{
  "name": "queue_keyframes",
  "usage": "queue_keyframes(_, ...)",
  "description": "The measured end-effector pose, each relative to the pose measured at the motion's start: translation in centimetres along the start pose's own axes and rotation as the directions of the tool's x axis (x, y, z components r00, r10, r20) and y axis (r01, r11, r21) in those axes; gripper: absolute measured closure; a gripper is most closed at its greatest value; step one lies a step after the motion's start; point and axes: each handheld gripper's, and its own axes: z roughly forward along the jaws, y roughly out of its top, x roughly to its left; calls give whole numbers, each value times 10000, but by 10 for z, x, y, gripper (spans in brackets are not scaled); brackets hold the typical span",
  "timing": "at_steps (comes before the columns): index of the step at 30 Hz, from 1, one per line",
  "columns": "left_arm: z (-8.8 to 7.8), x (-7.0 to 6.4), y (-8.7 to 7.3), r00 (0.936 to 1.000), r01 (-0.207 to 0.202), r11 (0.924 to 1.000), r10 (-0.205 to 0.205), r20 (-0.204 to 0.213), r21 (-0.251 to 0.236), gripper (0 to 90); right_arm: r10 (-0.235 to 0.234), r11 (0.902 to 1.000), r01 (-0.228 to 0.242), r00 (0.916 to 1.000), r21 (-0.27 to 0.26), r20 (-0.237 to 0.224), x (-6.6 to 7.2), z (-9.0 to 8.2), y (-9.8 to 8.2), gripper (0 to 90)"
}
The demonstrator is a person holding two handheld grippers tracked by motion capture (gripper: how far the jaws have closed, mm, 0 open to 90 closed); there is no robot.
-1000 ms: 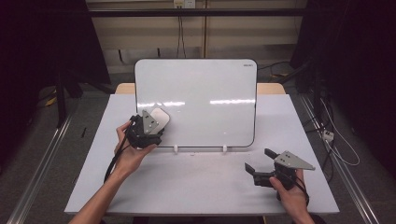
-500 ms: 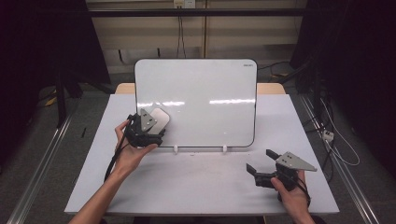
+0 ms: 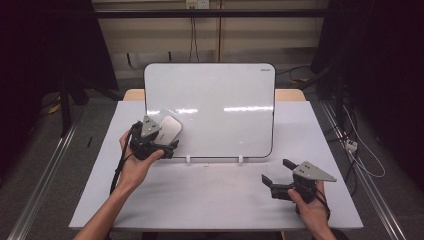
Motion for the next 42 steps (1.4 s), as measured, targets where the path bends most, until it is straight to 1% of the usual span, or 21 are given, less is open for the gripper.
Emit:
queue_keyframes(1,-2,0,0,10000,83,10000,-83,35,2,57,-2,10000,2,10000,11,7,0,0,0,52)
queue_keyframes(5,-10,1,-2,9970,545,9984,-536,565,-152,56,10,10000,-10,10000,27,3,0,1,0,52)
queue_keyframes(6,-11,1,-3,9963,651,9977,-641,567,-166,55,32,10000,-32,10000,11,1,0,1,0,52)
queue_keyframes(7,-13,0,-3,9967,650,9979,-647,484,-52,55,53,10000,-53,10000,23,-5,0,1,0,52)
queue_keyframes(9,-16,0,-6,9961,695,9976,-691,540,-49,55,71,10000,-71,10000,8,-21,0,1,0,52)
queue_keyframes(12,-20,-2,-11,9966,654,9977,-645,518,-163,56,83,10000,-83,10000,-15,-26,0,1,0,52)
queue_keyframes(17,-29,-2,-24,9923,1020,9946,-1004,729,-180,58,98,9999,-98,9999,54,40,0,1,0,52)
queue_keyframes(18,-31,-3,-26,9926,1020,9947,-1007,675,-156,58,94,9999,-94,9999,57,46,0,1,0,52)
queue_keyframes(20,-34,-4,-32,9907,1162,9932,-1151,726,-115,58,83,10000,-84,9999,38,63,0,0,-1,52)
queue_keyframes(21,-36,-3,-35,9907,1133,9935,-1125,771,-64,58,97,10000,-97,9999,8,72,0,-1,-1,51)
queue_keyframes(25,-44,-6,-47,9916,1162,9932,-1156,585,-76,57,160,9999,-160,9998,7,98,-1,-1,-1,51)
queue_keyframes(26,-44,-7,-50,9896,1328,9910,-1316,581,-188,57,170,9999,-170,9998,14,88,-1,-1,-1,51)
queue_keyframes(30,-49,-9,-66,9861,1591,9871,-1581,505,-178,57,112,9999,-113,9999,9,80,-1,0,-1,51)
queue_keyframes(31,-50,-9,-68,9879,1499,9884,-1489,431,-222,57,104,9999,-104,9999,22,92,-1,0,-1,51)
queue_keyframes(32,-51,-10,-70,9887,1468,9888,-1459,354,-262,57,96,9999,-96,9999,30,99,-1,0,-1,51)
queue_keyframes(33,-51,-10,-73,9878,1526,9879,-1516,342,-277,57,105,9999,-106,9999,40,98,0,0,-1,51)
queue_keyframes(34,-51,-10,-75,9851,1699,9850,-1689,329,-292,57,103,9999,-104,9999,37,99,0,0,-1,51)
queue_keyframes(35,-52,-11,-76,9848,1713,9848,-1703,345,-287,56,104,9999,-104,9999,41,105,0,0,-1,51)
queue_keyframes(37,-52,-13,-80,9862,1648,9857,-1641,201,-361,56,99,9999,-100,9999,56,112,0,0,-1,51)
queue_keyframes(40,-52,-14,-83,9829,1839,9812,-1836,104,-584,55,108,9999,-109,9999,88,115,-1,-1,-2,51)
queue_keyframes(42,-52,-15,-84,9821,1884,9804,-1879,134,-575,54,196,9998,-196,9998,40,97,-1,-2,-2,51)
